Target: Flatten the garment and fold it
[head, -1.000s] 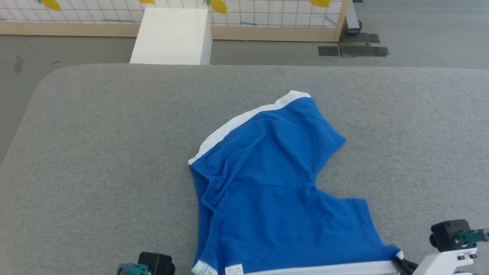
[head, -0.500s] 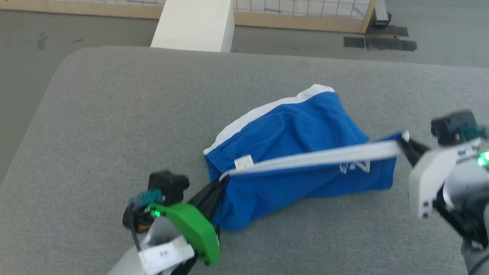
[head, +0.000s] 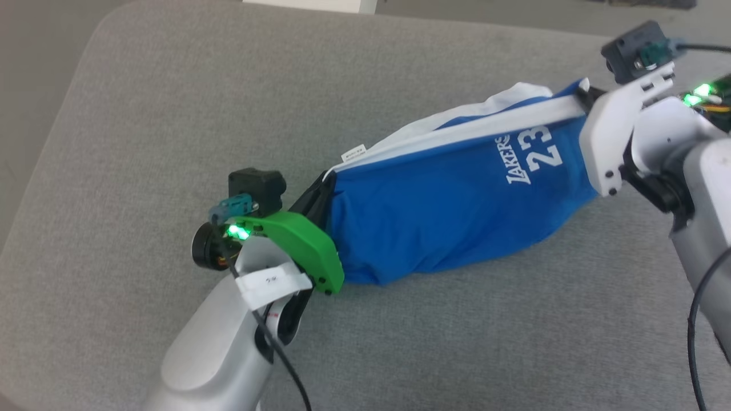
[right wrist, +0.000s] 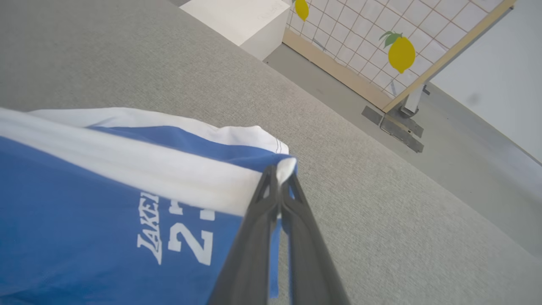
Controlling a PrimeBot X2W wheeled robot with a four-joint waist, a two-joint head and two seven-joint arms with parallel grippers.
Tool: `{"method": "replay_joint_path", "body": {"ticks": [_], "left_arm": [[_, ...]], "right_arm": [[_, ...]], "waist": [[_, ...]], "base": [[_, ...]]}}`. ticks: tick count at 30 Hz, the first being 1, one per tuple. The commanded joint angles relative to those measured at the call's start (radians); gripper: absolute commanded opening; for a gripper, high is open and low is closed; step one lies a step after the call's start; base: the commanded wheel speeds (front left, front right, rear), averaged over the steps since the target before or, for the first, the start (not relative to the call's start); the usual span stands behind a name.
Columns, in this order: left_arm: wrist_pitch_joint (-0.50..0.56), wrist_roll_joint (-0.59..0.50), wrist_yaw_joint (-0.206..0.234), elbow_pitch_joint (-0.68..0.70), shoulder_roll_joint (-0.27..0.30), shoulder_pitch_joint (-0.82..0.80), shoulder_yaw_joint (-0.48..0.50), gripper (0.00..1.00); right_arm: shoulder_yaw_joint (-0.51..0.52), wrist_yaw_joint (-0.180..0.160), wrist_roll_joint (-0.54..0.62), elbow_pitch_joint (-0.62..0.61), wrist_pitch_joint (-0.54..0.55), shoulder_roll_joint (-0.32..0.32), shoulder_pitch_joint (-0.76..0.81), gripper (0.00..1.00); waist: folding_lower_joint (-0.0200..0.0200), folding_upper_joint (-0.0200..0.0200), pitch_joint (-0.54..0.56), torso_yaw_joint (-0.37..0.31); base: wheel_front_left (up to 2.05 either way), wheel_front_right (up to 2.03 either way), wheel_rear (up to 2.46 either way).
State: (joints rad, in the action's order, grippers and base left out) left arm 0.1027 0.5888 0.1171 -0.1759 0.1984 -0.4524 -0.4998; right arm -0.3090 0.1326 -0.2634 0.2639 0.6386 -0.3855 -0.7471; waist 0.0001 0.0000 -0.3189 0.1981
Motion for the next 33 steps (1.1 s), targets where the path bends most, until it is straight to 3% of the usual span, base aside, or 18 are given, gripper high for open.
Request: {"method": "replay_joint_path", "body": {"ticks": [1, 10, 17, 19, 20, 21, 22, 23, 33], "left_arm": [[-0.010, -0.011, 0.011, -0.023, -0.011, -0.031, 0.003, 0.00], [-0.023, -0.006, 0.001, -0.126, -0.074, -0.107, -0.021, 0.00], [0.019, 0.009, -0.029, -0.169, -0.091, -0.128, -0.060, 0.00], [0.024, 0.016, -0.036, -0.172, -0.095, -0.129, -0.064, 0.35], [0.021, 0.017, -0.038, -0.172, -0.096, -0.131, -0.066, 0.97], [0.017, 0.017, -0.039, -0.172, -0.097, -0.132, -0.066, 1.00], [0.011, 0.017, -0.040, -0.172, -0.096, -0.132, -0.066, 1.00], [0.005, 0.014, -0.041, -0.171, -0.095, -0.132, -0.067, 1.00], [-0.100, 0.008, -0.025, -0.077, -0.048, -0.046, -0.036, 1.00]], "right_arm": [[-0.023, -0.002, 0.003, 0.041, -0.013, -0.007, -0.044, 0.00], [-0.166, -0.002, 0.000, 0.306, -0.013, -0.027, -0.236, 0.00], [-0.246, -0.002, -0.063, 0.419, 0.051, -0.034, -0.298, 0.00], [-0.259, -0.002, -0.087, 0.436, 0.072, -0.037, -0.301, 0.00], [-0.262, -0.002, -0.099, 0.444, 0.080, -0.038, -0.301, 0.00], [-0.263, -0.002, -0.108, 0.450, 0.085, -0.039, -0.300, 0.00], [-0.265, -0.002, -0.121, 0.452, 0.084, -0.037, -0.297, 0.61], [-0.262, -0.002, -0.130, 0.455, 0.079, -0.037, -0.295, 1.00], [-0.243, -0.002, -0.239, 0.360, -0.045, -0.070, -0.186, 1.00]], "waist": [[-0.0001, 0.0000, -0.064, 0.048], [-0.0001, 0.0000, -0.122, 0.100], [-0.0001, 0.0000, -0.137, 0.117], [-0.0001, 0.0000, -0.135, 0.117], [-0.0001, 0.0000, -0.133, 0.116], [-0.0001, 0.0000, -0.130, 0.114], [-0.0001, 0.0000, -0.125, 0.111], [-0.0001, 0.0000, -0.121, 0.107], [-0.0001, 0.0000, -0.013, 0.071]], "base": [[0.00, 0.00, 0.00], [0.00, 0.00, 0.00], [0.00, 0.00, 0.00], [0.00, 0.00, 0.00], [0.00, 0.00, 0.00], [0.00, 0.00, 0.00], [0.00, 0.00, 0.00], [0.00, 0.00, 0.00], [0.00, 0.00, 0.00]]}}
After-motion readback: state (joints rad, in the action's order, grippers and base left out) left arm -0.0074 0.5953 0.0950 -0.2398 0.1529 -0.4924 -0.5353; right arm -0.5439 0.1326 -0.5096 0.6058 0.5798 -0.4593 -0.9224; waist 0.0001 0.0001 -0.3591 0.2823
